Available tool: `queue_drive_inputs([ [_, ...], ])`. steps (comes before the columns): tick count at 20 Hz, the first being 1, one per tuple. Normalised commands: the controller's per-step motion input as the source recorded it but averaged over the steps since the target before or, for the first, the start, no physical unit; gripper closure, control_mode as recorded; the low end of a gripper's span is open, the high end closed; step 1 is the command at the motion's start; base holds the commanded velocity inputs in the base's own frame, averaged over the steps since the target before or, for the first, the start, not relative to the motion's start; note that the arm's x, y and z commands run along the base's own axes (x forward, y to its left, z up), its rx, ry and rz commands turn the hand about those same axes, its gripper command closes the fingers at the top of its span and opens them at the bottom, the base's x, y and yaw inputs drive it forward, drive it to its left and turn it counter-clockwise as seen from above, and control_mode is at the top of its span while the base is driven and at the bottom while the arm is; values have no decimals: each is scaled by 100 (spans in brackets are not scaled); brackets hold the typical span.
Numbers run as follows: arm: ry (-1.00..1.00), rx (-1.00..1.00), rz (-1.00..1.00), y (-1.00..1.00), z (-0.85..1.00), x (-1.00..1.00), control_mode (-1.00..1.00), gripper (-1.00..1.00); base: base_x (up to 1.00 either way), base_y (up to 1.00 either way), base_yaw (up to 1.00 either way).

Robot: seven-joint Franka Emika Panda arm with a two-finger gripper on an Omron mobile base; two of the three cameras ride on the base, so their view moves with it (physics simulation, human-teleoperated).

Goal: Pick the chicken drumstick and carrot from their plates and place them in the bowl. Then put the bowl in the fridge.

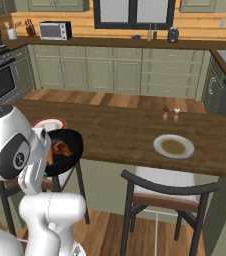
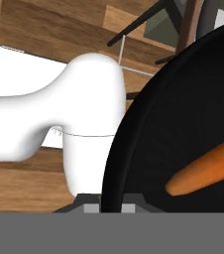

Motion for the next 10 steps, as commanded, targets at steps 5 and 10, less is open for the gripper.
queue_drive_inputs([
  [5, -2, 0, 0, 0, 0, -1, -100, 100, 0, 0, 0],
  [10, 0, 0, 0, 0, 0, 0, -100, 100, 0, 0, 0],
])
